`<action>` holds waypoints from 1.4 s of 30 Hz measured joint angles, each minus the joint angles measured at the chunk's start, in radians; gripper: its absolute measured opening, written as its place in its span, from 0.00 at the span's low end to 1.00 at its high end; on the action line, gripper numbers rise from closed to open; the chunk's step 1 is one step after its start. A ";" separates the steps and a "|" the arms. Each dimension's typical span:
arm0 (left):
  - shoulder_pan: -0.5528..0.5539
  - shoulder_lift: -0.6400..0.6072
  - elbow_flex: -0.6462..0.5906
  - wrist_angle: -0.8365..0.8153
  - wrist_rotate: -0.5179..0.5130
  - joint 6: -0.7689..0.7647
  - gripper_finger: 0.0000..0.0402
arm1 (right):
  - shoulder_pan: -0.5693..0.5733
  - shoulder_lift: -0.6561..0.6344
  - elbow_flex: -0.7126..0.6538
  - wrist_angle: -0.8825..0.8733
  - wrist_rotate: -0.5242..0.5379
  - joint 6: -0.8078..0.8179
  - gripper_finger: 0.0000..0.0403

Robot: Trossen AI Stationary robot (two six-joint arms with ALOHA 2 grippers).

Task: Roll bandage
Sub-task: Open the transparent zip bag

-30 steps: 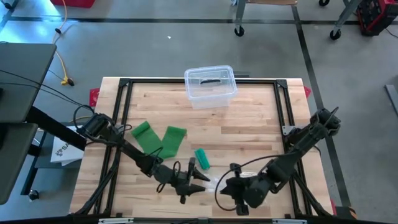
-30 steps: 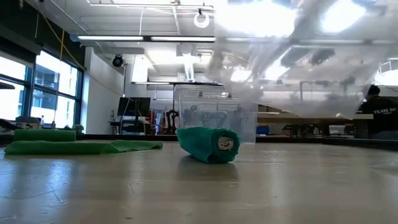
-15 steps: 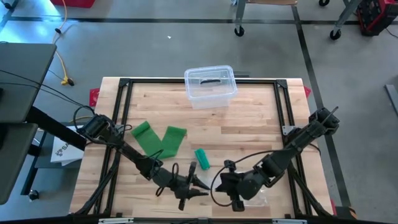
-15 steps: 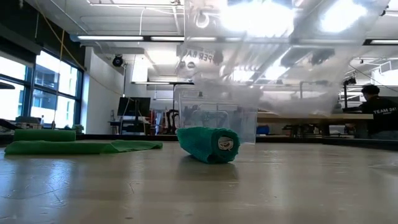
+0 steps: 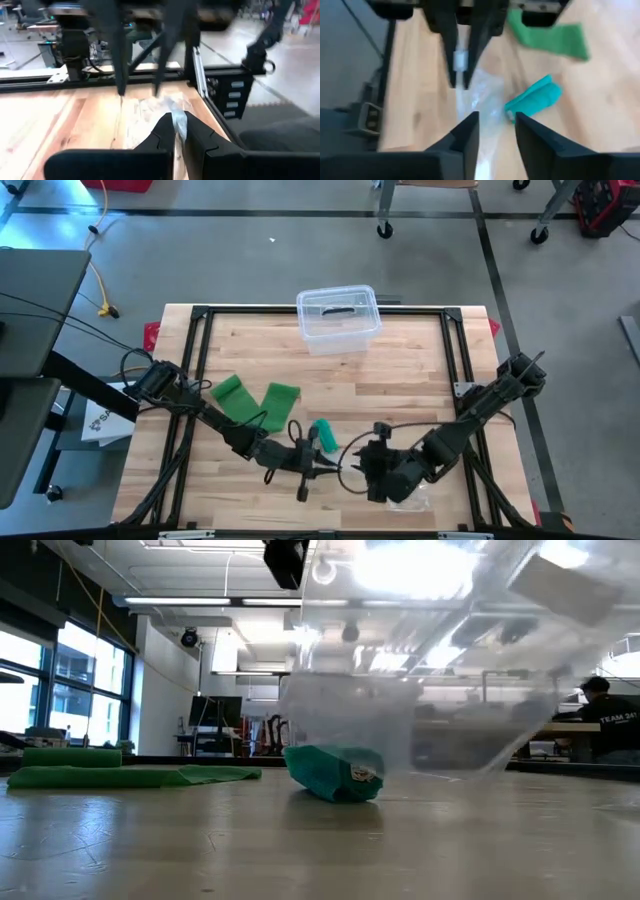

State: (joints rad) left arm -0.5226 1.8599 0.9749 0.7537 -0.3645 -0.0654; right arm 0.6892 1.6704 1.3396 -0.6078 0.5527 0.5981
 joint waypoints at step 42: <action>-0.016 -0.025 -0.001 -0.087 0.106 0.021 0.28 | 0.099 0.118 0.000 0.202 0.312 -0.020 0.01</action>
State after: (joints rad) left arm -0.5385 1.8351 0.9741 0.6664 -0.2588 -0.0447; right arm 0.7879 1.7881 1.3392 -0.4060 0.8643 0.5778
